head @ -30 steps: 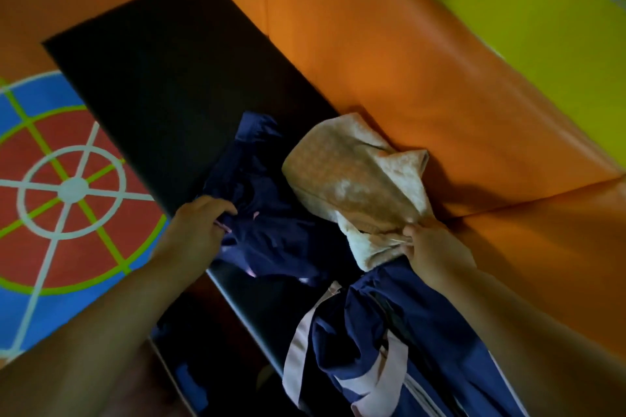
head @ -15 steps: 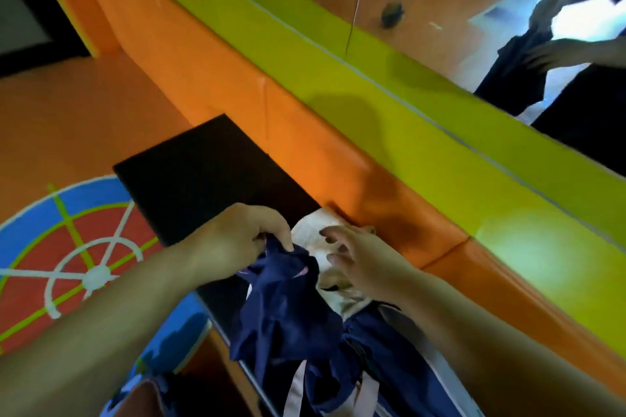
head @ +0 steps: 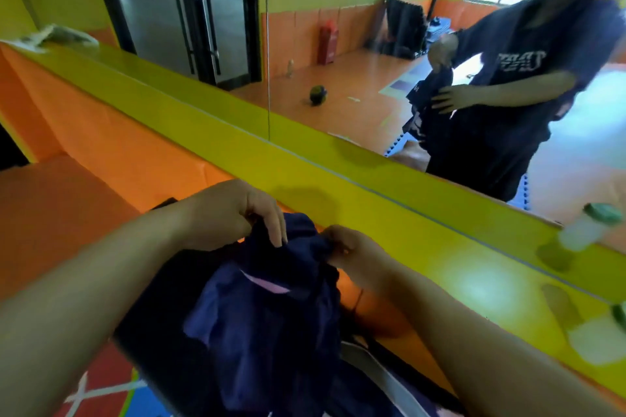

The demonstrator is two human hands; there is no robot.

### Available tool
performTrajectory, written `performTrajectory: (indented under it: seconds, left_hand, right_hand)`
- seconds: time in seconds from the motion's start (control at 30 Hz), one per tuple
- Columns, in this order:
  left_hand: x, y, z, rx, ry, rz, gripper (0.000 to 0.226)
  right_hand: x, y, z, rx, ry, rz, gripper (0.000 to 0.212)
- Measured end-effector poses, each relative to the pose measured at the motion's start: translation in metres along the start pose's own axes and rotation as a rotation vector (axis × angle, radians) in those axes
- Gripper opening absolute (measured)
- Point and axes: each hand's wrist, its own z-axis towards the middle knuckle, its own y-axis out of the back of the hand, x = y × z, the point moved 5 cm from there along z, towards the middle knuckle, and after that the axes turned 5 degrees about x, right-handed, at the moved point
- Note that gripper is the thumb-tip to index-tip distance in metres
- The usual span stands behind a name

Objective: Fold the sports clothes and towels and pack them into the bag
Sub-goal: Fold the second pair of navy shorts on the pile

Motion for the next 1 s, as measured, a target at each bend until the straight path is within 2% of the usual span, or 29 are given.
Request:
performTrajectory:
  seconds: [0.13,0.2,0.27,0.37,0.43,0.53,0.63,0.67,0.73,0.83,0.9,1.0]
  left_hand:
    - [-0.018,-0.011,0.010,0.075,0.066,0.102,0.051]
    - [-0.026,-0.020,0.019,0.087,0.090,0.041,0.044]
    - [-0.037,-0.025,0.037,-0.002,0.055,-0.072,0.026]
    - [-0.060,-0.035,0.068,-0.124,0.021,-0.127,0.044]
    - [-0.084,-0.050,0.087,-0.060,-0.043,-0.077,0.046]
    - [-0.115,-0.078,0.114,0.052,-0.159,-0.025,0.010]
    - [-0.144,-0.102,0.137,0.048,-0.235,-0.026,0.008]
    - [-0.154,-0.110,0.145,0.049,-0.265,-0.048,0.014]
    - [-0.175,-0.125,0.159,0.083,-0.318,-0.085,0.026]
    - [-0.212,-0.149,0.171,0.217,-0.407,-0.151,0.022]
    - [-0.238,-0.164,0.179,0.298,-0.478,-0.151,0.014]
    - [-0.275,-0.179,0.186,0.346,-0.607,-0.031,0.023]
  right_hand:
    - [0.024,0.050,-0.041,-0.224,0.083,0.130,0.023]
    - [0.032,0.067,-0.060,-0.281,0.146,0.108,0.026]
    - [0.040,0.080,-0.077,-0.341,0.210,0.065,0.030]
    - [0.050,0.095,-0.104,-0.399,0.251,0.012,0.029]
    - [0.056,0.106,-0.124,-0.445,0.261,0.002,0.027]
    - [0.054,0.130,-0.159,-0.573,0.262,-0.023,0.032]
    - [0.042,0.154,-0.198,-0.684,0.217,-0.044,0.031]
    - [0.037,0.161,-0.212,-0.708,0.198,-0.041,0.028]
    - [0.027,0.172,-0.239,-0.731,0.153,-0.028,0.025]
    - [0.017,0.185,-0.277,-0.683,0.072,-0.006,0.025]
    - [0.013,0.189,-0.298,-0.629,0.042,0.040,0.035]
    - [0.012,0.187,-0.324,-0.546,0.029,0.124,0.047]
